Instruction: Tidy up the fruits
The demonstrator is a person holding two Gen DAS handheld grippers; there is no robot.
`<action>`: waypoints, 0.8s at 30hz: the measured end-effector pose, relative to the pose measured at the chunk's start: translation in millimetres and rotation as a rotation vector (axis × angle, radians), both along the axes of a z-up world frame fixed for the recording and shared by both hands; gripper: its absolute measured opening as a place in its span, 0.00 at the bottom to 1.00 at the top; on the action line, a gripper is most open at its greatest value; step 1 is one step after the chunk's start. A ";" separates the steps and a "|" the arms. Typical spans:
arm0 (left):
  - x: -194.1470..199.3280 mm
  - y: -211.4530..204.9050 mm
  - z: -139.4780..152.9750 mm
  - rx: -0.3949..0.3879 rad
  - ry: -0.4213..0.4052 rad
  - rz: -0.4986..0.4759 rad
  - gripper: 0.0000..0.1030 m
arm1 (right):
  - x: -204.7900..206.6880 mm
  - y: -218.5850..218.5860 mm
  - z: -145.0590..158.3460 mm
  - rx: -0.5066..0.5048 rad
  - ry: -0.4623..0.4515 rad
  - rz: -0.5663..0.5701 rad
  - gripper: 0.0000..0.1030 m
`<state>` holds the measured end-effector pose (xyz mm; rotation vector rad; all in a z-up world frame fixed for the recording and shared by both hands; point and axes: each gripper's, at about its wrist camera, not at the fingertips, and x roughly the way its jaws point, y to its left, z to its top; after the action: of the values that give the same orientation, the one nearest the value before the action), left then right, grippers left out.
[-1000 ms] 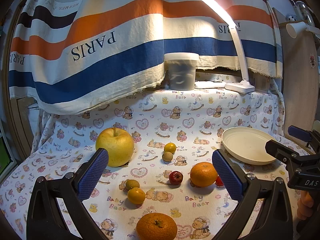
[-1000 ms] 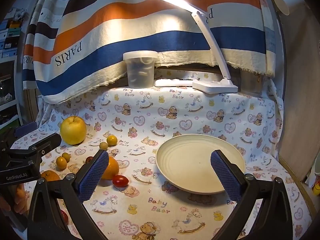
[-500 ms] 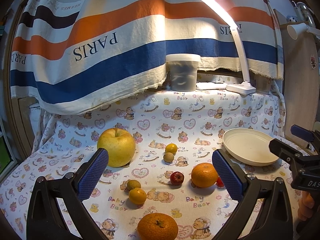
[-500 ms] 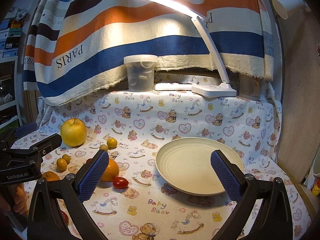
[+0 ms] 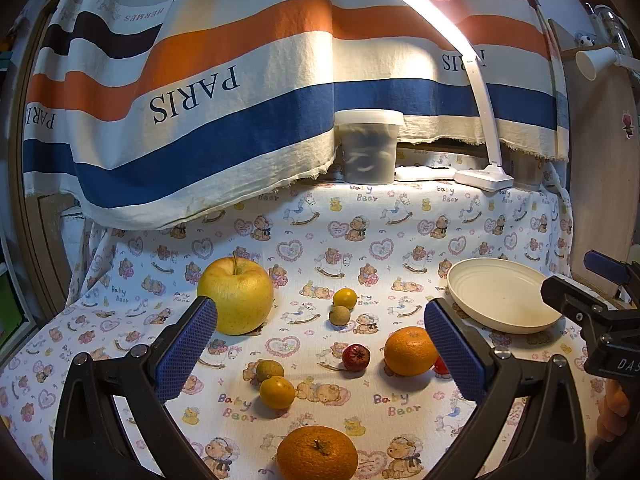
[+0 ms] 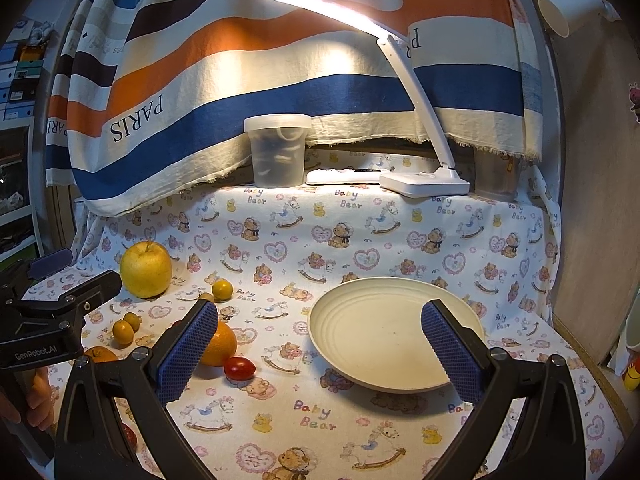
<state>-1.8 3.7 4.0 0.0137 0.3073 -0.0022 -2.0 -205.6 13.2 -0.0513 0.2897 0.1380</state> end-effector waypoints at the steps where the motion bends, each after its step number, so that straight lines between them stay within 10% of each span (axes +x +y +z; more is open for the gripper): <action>1: 0.0 0.0 0.0 0.001 0.000 0.000 1.00 | 0.1 -0.1 -0.1 -0.001 0.000 0.000 1.00; 24: 0.3 0.5 0.0 0.005 0.001 0.004 1.00 | -3.3 -0.1 0.9 -0.005 -0.023 -0.006 1.00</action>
<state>-1.5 4.1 4.0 0.0179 0.3086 0.0025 -5.2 -205.7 14.2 -0.0570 0.2674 0.1302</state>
